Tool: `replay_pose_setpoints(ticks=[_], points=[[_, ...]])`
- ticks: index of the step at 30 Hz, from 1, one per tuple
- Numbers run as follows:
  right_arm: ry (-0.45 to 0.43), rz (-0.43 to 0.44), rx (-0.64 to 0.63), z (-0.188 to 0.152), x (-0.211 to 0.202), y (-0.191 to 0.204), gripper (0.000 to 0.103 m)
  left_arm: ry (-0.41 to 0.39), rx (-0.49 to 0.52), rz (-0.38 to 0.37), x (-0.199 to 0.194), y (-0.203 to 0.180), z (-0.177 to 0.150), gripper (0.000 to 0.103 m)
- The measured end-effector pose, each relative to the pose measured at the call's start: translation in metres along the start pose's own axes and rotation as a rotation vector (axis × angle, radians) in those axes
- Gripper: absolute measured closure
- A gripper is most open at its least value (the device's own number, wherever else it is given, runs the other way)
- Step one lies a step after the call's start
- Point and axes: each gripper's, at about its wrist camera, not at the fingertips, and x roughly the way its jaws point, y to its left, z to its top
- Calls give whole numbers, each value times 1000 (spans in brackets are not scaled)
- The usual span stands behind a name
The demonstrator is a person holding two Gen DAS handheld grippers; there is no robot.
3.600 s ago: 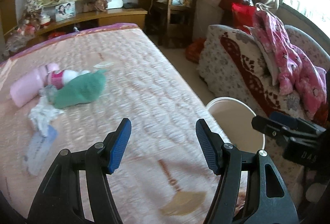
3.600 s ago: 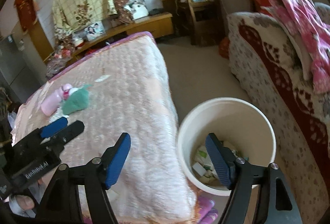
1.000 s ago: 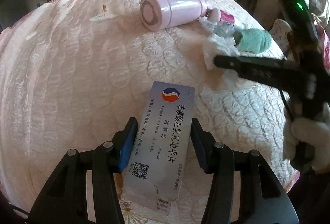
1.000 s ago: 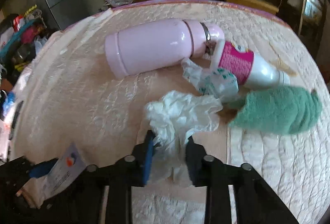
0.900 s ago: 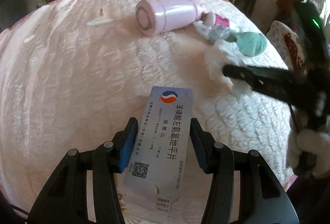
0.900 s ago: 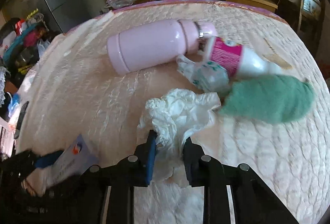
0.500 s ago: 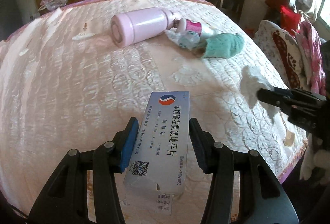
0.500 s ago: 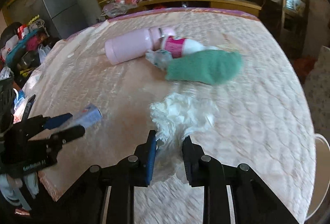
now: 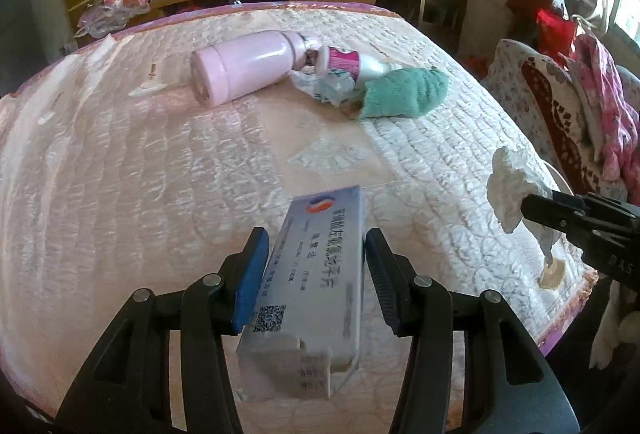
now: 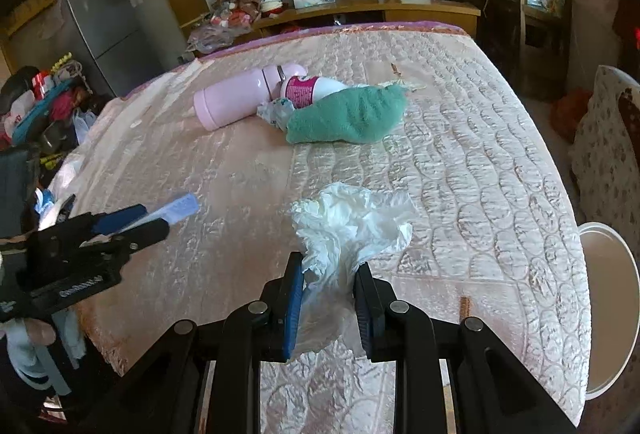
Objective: Collect trash
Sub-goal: 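Carry the medicine box and tissue over the white bucket and open both grippers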
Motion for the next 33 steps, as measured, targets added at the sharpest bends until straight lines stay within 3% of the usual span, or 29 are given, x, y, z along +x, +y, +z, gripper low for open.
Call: replay_pose_setpoints(ticks=[1, 11, 14, 17, 19, 21, 27, 30, 33], points=[[-6, 2, 2, -1, -3, -3, 80, 2, 7, 3, 0, -5, 1, 66], [-46, -12, 64, -15, -33, -46, 80, 19, 64, -54, 8, -55, 12, 66], [-48, -21, 81, -20, -42, -59, 80, 40, 49, -78, 9, -54, 12, 66], [-52, -21, 86, -25, -50, -69, 80, 58, 15, -55, 7, -39, 7, 64], [-57, -17, 94, -29, -53, -73, 80, 89, -13, -45, 7, -26, 2, 50], [-60, -11, 103, -31, -54, -78, 80, 115, -31, -44, 10, -16, -5, 46], [-48, -4, 131, -38, -52, -85, 80, 192, 4, -25, 25, -17, -30, 46], [-51, -17, 128, -39, -59, -82, 80, 158, 34, 2, 26, -23, -34, 46], [-58, -33, 125, -41, -67, -77, 80, 146, 11, -25, 26, -22, -32, 57]])
